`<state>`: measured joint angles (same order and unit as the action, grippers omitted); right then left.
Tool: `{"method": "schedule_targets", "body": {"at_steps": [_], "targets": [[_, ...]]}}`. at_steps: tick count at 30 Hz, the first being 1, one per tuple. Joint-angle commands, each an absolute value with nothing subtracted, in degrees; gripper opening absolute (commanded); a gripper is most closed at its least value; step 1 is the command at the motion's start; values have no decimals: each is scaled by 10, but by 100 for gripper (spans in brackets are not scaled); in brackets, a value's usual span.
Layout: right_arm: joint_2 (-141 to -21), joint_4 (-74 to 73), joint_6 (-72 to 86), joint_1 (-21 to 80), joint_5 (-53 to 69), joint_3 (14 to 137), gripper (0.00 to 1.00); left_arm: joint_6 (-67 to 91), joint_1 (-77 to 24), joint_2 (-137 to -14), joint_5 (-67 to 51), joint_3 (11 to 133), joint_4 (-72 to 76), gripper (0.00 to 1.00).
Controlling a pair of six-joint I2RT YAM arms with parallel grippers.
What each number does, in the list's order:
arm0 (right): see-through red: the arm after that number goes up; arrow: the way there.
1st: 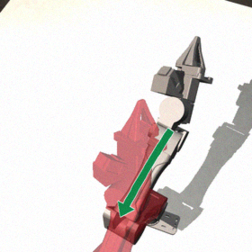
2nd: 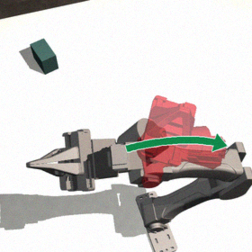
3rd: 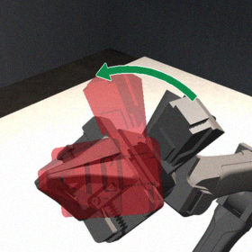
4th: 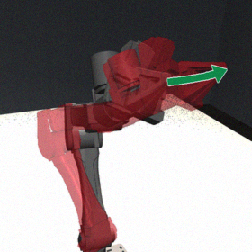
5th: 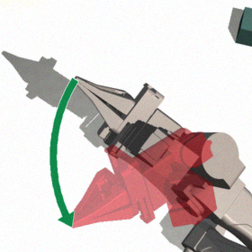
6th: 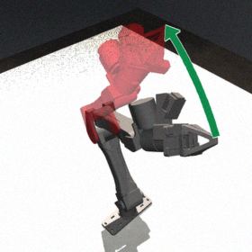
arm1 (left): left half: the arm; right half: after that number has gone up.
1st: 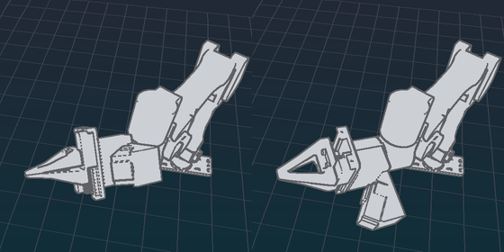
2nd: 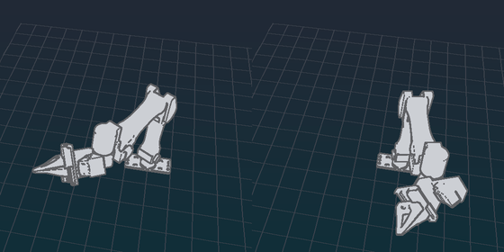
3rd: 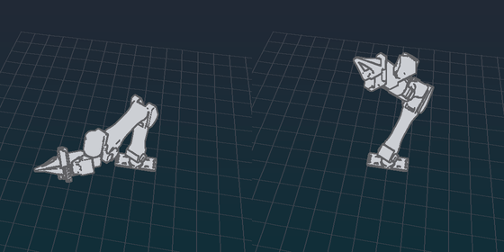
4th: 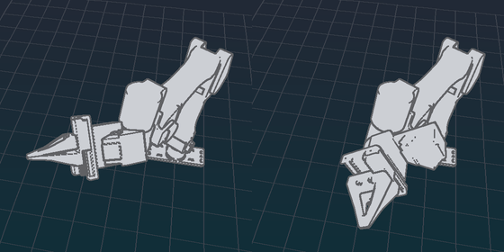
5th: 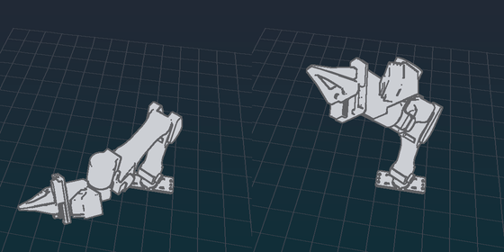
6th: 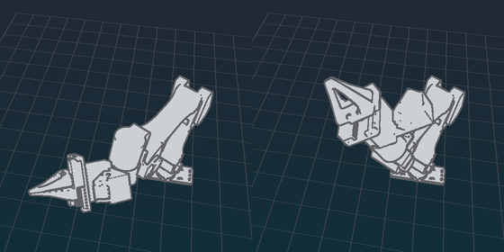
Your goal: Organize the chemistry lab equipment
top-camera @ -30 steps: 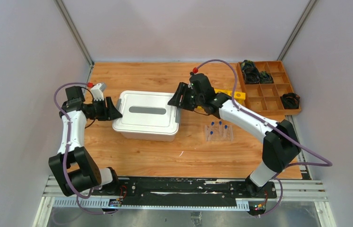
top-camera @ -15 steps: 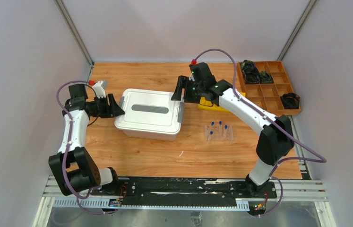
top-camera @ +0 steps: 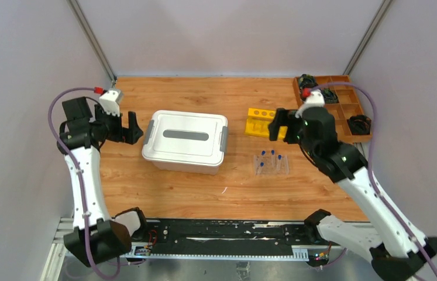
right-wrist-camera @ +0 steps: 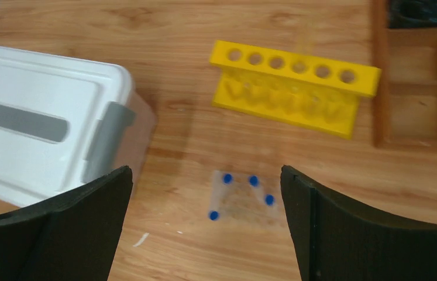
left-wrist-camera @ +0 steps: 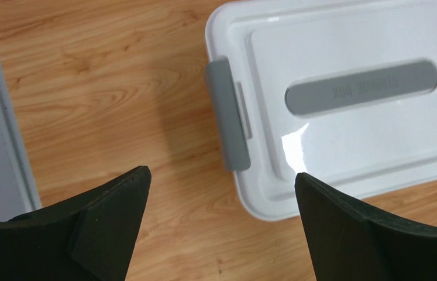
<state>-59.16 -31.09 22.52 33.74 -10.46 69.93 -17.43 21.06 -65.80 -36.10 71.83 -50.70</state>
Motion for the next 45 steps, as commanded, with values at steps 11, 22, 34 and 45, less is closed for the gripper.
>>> {"method": "schedule_targets", "body": {"at_steps": [11, 22, 34, 45], "targets": [[-267, -35, 83, 268, -550, 209, 100, -103, 217, -502, -381, 290, -130, 100], [-450, 141, 139, 114, -490, 146, 98, -72, 120, -705, -301, 241, 171, 100], [-634, 372, 89, 71, -424, 128, 99, -3, 120, -741, -276, 218, 340, 100], [-742, 512, 24, 55, -347, 138, 100, 40, 111, -786, -235, 173, 533, 100]]}}
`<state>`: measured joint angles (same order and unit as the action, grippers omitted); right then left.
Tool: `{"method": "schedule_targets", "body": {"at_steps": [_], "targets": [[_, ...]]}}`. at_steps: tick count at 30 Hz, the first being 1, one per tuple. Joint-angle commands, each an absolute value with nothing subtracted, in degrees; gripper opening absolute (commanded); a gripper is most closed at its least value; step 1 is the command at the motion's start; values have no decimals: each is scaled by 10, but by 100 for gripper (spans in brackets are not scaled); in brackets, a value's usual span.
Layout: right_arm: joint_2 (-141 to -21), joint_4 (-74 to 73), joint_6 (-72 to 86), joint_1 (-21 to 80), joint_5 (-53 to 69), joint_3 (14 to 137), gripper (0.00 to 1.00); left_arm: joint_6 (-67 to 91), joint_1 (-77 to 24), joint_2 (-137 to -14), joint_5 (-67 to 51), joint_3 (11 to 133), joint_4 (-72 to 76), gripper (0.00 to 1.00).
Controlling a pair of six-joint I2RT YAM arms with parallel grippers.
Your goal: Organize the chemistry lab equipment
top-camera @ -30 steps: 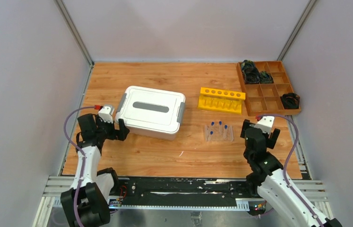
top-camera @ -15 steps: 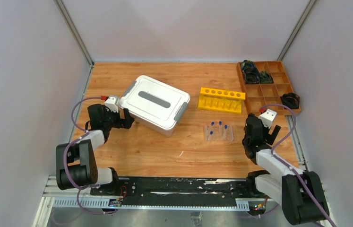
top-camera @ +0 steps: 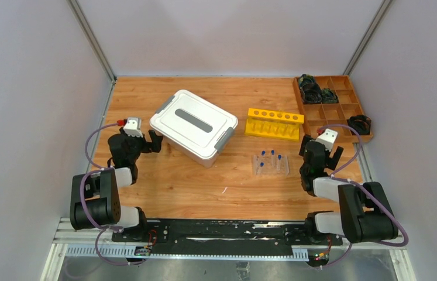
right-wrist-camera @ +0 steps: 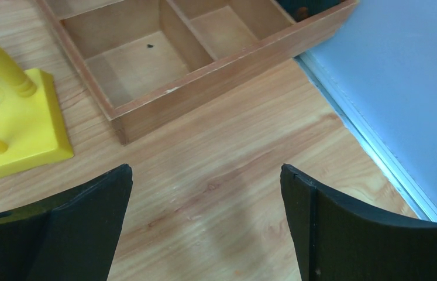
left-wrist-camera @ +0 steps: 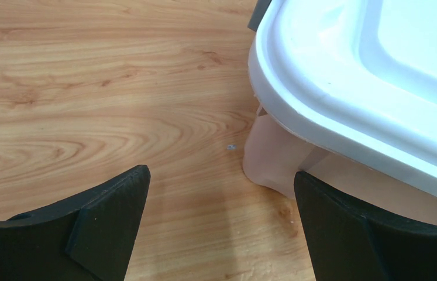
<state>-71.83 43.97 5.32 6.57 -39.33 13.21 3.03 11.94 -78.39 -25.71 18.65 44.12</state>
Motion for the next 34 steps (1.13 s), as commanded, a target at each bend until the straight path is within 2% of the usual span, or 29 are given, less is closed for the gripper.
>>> {"method": "schedule_targets", "body": {"at_steps": [1, 5, 7, 9, 10, 12, 14, 17, 20, 34], "targets": [[-748, 503, 15, 55, -326, 146, 100, 35, 108, -781, -228, 168, 534, 100], [-769, 525, -39, 55, -201, 144, 100, 9, 77, -758, -175, 124, 583, 100], [-805, 608, -56, 57, -186, 123, 100, -36, 43, -754, -136, 100, 604, 100], [-824, 643, -63, 57, -190, 115, 100, -41, 16, -802, -122, 75, 714, 100], [-817, 623, -58, 56, -192, 120, 100, -40, 14, -807, -118, 83, 714, 100], [-808, 586, -46, 52, -191, 131, 100, -57, 14, -768, -112, 117, 577, 100], [-807, 584, -46, 51, -190, 132, 100, -37, 15, -802, -112, 97, 678, 100], [-802, 577, -46, 51, -189, 132, 100, -48, 17, -775, -114, 110, 602, 100], [-802, 576, -46, 51, -190, 132, 100, -37, 17, -795, -114, 98, 662, 100], [-802, 576, -47, 51, -190, 133, 100, -39, 17, -791, -114, 103, 644, 100]]}}
